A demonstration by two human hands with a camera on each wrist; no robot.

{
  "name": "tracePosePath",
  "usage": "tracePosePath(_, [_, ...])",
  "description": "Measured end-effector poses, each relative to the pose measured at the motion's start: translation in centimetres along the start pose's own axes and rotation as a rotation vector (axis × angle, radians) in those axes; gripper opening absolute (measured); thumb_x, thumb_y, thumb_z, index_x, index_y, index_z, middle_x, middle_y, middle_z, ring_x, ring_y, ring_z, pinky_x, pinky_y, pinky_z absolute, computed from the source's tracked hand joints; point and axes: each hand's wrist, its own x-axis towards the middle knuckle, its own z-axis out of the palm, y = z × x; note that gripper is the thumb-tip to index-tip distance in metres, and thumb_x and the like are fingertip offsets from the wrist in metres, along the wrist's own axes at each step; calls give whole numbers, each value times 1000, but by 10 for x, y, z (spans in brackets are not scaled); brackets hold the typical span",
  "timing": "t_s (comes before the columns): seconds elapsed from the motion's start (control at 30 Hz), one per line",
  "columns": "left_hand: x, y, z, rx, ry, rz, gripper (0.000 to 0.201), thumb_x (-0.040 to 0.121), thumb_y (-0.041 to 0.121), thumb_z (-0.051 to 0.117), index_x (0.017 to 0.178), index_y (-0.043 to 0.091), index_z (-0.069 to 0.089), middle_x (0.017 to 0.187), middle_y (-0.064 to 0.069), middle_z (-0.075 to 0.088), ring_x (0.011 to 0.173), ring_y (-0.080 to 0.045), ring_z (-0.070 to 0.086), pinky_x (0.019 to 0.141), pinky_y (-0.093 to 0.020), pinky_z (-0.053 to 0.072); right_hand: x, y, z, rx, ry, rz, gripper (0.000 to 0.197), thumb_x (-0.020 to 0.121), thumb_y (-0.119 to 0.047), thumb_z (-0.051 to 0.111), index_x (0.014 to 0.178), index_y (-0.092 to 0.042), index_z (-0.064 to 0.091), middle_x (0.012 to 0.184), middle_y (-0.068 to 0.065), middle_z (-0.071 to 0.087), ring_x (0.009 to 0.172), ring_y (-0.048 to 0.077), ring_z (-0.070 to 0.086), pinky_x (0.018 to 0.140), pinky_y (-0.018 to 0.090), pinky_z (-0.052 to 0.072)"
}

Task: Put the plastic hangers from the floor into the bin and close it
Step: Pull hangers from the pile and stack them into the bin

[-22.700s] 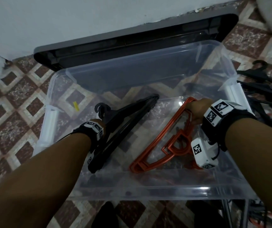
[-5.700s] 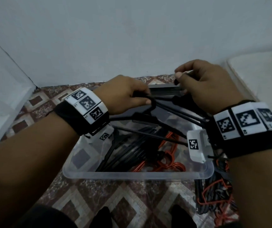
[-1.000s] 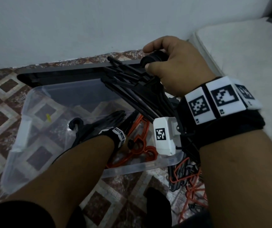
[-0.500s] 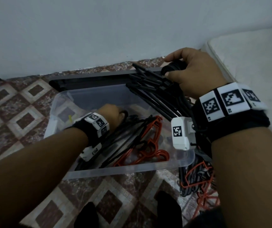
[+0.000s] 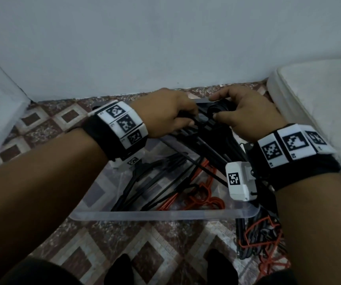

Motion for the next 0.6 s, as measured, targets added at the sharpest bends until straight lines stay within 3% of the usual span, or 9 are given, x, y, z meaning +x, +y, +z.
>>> tracePosePath(0.1, [11,5,6,-52,83,-14,20,91,32,63,109,26,69,103,4,66,92,-16,59,79,-27,45,1,0,5,70,-43,-14,28,83,-16,72,107,-30,67,101,-10,72,89,7,69,82,30,55])
tracePosePath(0.17, [15,7,11,-84,166,-43,20,89,34,65,107,27,69,100,6,69,90,-13,61,76,-25,45,2,2,4,166,-52,4,22,88,-13,68,105,-28,69,103,-5,73,93,12,70,82,32,56])
tracePosePath(0.27, [15,10,17,-177,269,-107,19,87,36,68,103,25,68,90,8,70,82,-11,64,72,-27,49,-1,4,-2,296,-72,49,18,92,-15,64,98,-31,69,102,-4,75,84,9,71,58,19,51])
tracePosePath(0.3, [15,11,20,-209,296,-124,20,86,36,69,102,24,67,88,9,70,79,-9,64,71,-26,50,-2,4,-4,321,-82,52,17,92,-17,64,99,-32,70,102,-3,75,82,8,71,57,17,50])
tracePosePath(0.37, [15,14,24,-269,350,-159,23,85,37,71,100,22,66,84,10,70,75,-3,64,68,-19,50,-4,4,-7,369,-135,49,17,91,-22,67,106,-30,68,103,-1,75,88,12,73,67,23,55])
tracePosePath(0.43, [16,16,28,-314,396,-190,25,83,39,73,98,21,65,79,10,69,72,0,63,63,-11,46,-4,3,-8,329,-212,45,35,85,-21,74,118,-27,63,106,-1,74,96,14,71,81,31,57])
tracePosePath(0.5, [17,19,32,-372,410,-209,25,80,41,75,93,22,64,71,11,67,66,2,63,59,-6,42,-5,3,-6,148,-210,34,50,79,-14,76,123,-30,58,108,-2,72,96,11,70,85,30,57])
tracePosePath(0.6, [14,19,46,-441,426,-227,20,85,43,69,88,24,64,67,11,67,61,6,60,57,-9,43,-6,1,-2,-30,-69,35,44,79,-17,70,118,-33,59,105,-6,69,85,5,67,64,16,52])
